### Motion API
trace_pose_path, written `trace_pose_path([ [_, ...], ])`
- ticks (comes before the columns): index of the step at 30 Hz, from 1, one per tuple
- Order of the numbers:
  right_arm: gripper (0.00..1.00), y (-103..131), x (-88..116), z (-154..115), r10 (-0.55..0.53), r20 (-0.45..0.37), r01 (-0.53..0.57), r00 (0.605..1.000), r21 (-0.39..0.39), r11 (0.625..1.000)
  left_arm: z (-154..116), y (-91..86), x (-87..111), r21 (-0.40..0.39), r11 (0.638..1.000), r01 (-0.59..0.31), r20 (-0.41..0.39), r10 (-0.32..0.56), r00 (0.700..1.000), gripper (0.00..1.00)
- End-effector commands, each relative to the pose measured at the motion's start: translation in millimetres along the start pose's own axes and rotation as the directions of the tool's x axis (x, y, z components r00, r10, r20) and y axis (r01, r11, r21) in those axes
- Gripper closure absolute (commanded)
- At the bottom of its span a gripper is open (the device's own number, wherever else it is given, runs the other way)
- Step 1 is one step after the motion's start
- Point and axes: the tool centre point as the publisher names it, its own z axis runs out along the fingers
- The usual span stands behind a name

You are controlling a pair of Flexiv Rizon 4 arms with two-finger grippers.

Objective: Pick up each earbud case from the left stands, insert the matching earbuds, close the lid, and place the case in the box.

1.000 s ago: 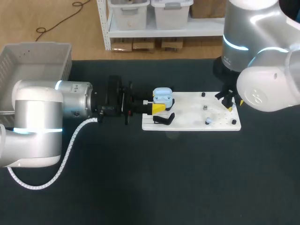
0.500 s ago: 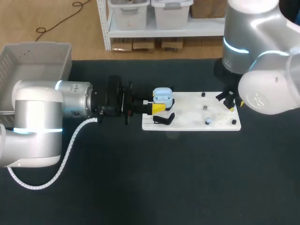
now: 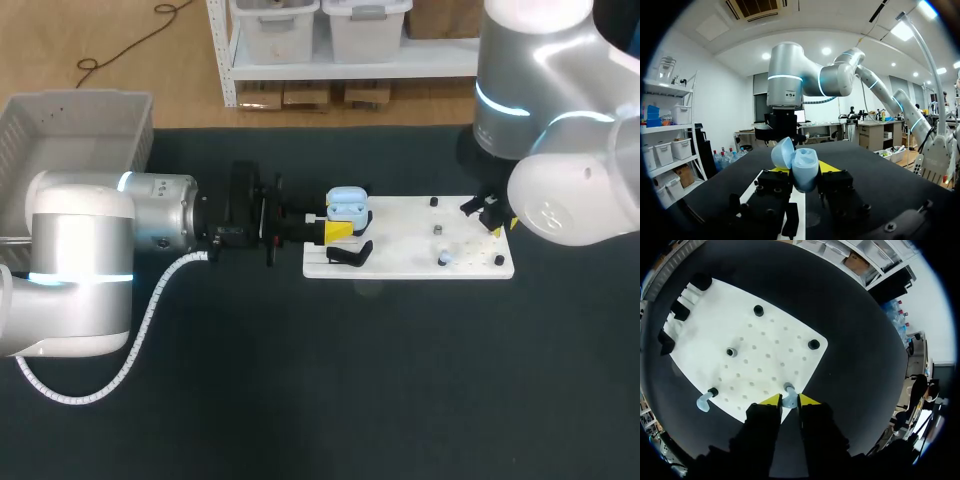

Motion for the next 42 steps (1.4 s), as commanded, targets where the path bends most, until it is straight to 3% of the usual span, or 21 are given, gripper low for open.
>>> trace_pose_path([
  [1,1.00,0.0,0.8,0.4,0.002,0.001,-0.002,1.000,0.003,1.000,-0.3,-0.9,0.6,-0.003,1.000,-0.002,0.002,0.002,1.000,1.00],
  [10,1.00,3.8,9.7,-25.0,0.003,-0.001,-0.003,1.000,0.049,0.999,-0.3,-0.9,0.6,-0.003,1.000,-0.002,0.002,0.002,1.000,1.00],
  [20,1.00,21.1,22.6,-87.0,0.116,0.004,-0.116,0.993,0.081,0.990,-0.3,-0.9,0.6,-0.003,1.000,-0.002,0.002,0.002,1.000,1.00],
  [24,1.00,37.8,24.6,-117.4,0.243,-0.034,-0.242,0.970,0.017,0.970,-0.3,-0.9,0.6,-0.003,1.000,-0.002,0.002,0.002,1.000,1.00],
  [29,1.00,67.5,25.3,-153.1,0.322,-0.081,-0.327,0.943,-0.067,0.942,-0.3,-0.9,0.6,-0.003,1.000,-0.002,0.002,0.002,1.000,1.00],
  [34,1.00,98.2,24.0,-181.0,0.322,-0.048,-0.324,0.946,-0.066,0.944,-0.3,-0.9,0.6,-0.003,1.000,-0.002,0.002,0.002,1.000,1.00],
  [38,1.00,128.4,22.2,-189.4,0.267,-0.066,-0.271,0.961,-0.045,0.962,-0.3,-0.9,0.6,-0.003,1.000,-0.002,0.002,0.002,1.000,1.00],
  [42,1.00,128.4,22.2,-189.4,0.267,-0.066,-0.271,0.961,-0.045,0.962,-0.3,-0.9,0.6,-0.003,1.000,-0.002,0.002,0.002,1.000,1.00],
])
